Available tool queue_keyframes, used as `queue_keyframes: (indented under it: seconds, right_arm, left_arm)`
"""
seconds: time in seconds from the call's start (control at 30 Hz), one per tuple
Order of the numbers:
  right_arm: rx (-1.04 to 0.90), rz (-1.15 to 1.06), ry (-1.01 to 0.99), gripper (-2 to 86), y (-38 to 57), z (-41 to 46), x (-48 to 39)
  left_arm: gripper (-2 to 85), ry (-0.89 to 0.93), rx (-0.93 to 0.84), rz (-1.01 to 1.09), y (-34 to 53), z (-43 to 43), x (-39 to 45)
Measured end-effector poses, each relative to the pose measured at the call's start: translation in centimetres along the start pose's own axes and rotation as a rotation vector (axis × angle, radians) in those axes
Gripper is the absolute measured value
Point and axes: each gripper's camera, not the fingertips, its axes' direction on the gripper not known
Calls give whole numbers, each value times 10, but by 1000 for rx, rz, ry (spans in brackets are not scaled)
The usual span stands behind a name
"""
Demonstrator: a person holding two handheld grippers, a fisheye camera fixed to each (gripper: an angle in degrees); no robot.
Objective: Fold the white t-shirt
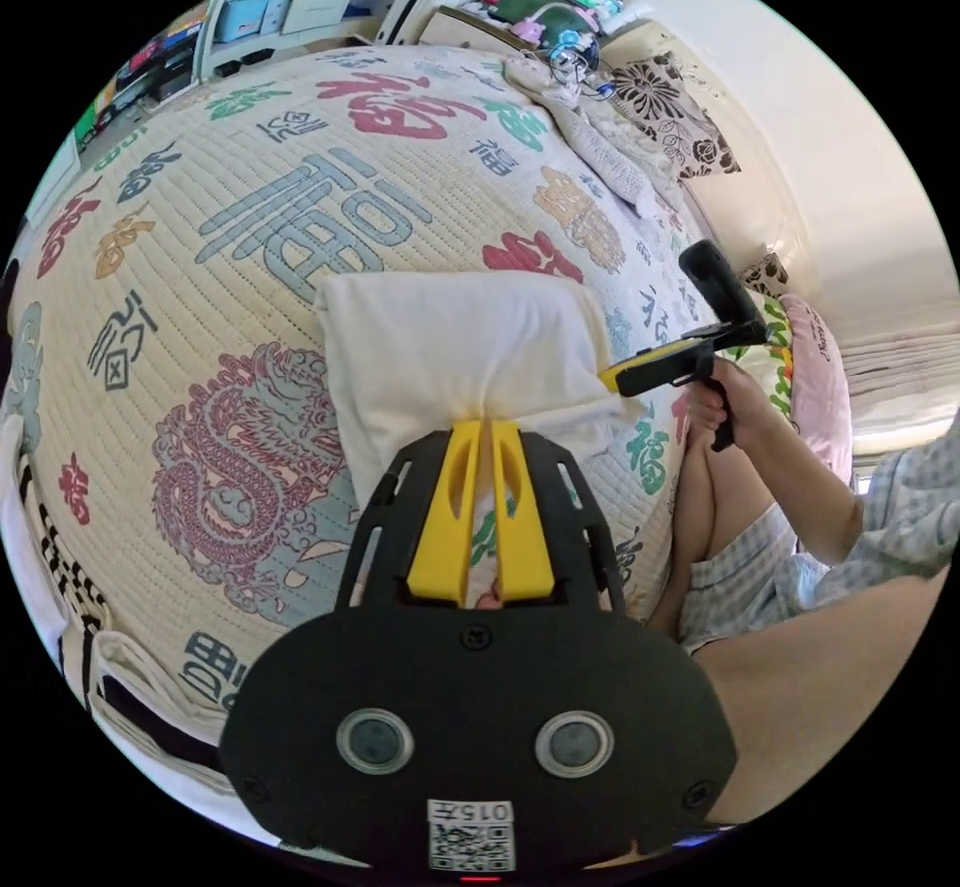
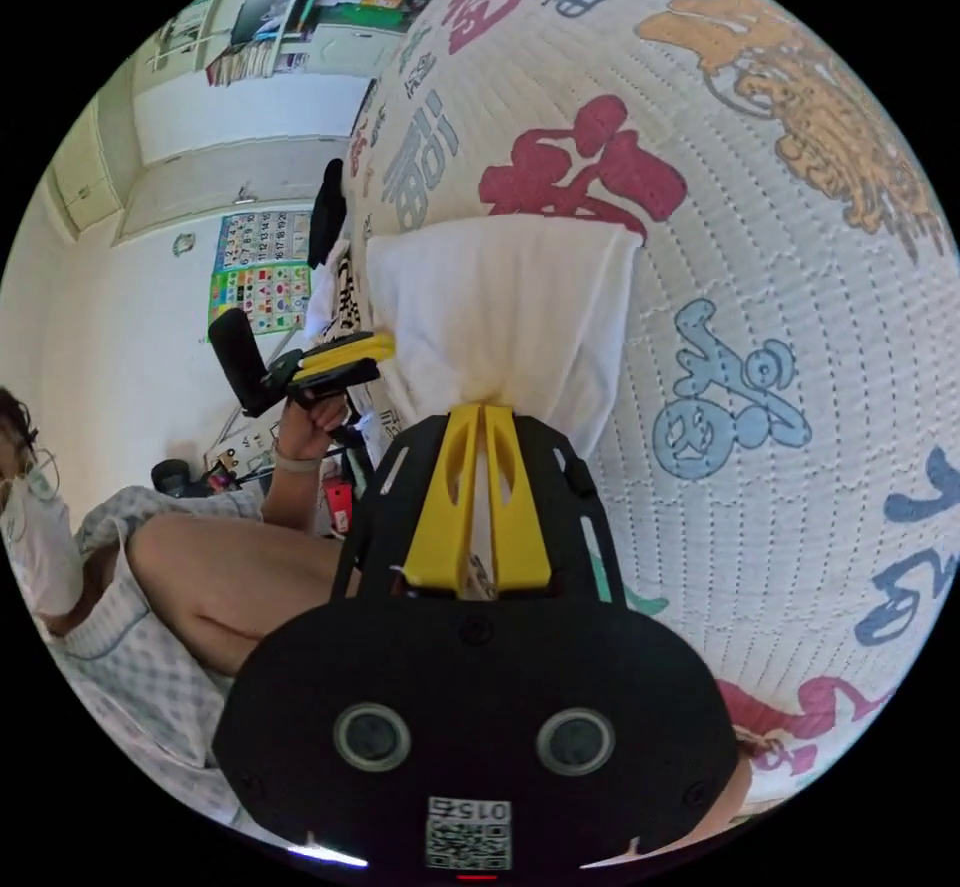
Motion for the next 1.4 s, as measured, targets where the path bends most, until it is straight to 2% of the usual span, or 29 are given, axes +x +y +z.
queue_keyframes:
  seconds: [0.1,0.2,0.37,0.53,0.63,0.7,0.83,1.0,1.23,1.3,1.4]
  right_arm:
    - [116,-80,172,56,23,-34,-25]
    - [209,-85,274,84,35,-58,-32]
    - [170,-21,229,116,25,-51,-2]
    - [141,7,208,101,16,-28,7]
    - [76,4,119,69,9,-6,9]
    - [62,1,114,60,7,5,9]
    - [111,-27,156,48,15,4,1]
    - [174,-133,106,42,20,-8,-32]
    - [87,-457,5,39,-42,42,-134]
    - [46,-593,-47,41,-76,85,-183]
    - [-10,-681,-109,43,-125,150,-244]
  left_arm:
    - [130,42,80,-19,8,-54,-12]
    - [152,42,87,-45,11,-88,-34]
    - [175,120,17,-109,6,-90,-65]
    - [146,114,-23,-126,-6,-96,-64]
    - [122,267,-71,-106,-14,-98,-52]
    - [95,168,-91,-112,-19,-93,-40]
    - [60,230,-58,-136,-25,-104,-42]
    - [48,340,97,-127,-12,-154,-46]
    - [47,182,276,-200,43,-276,-62]
    - [47,84,367,-265,77,-335,-77]
    - [47,-71,437,-335,108,-402,-98]
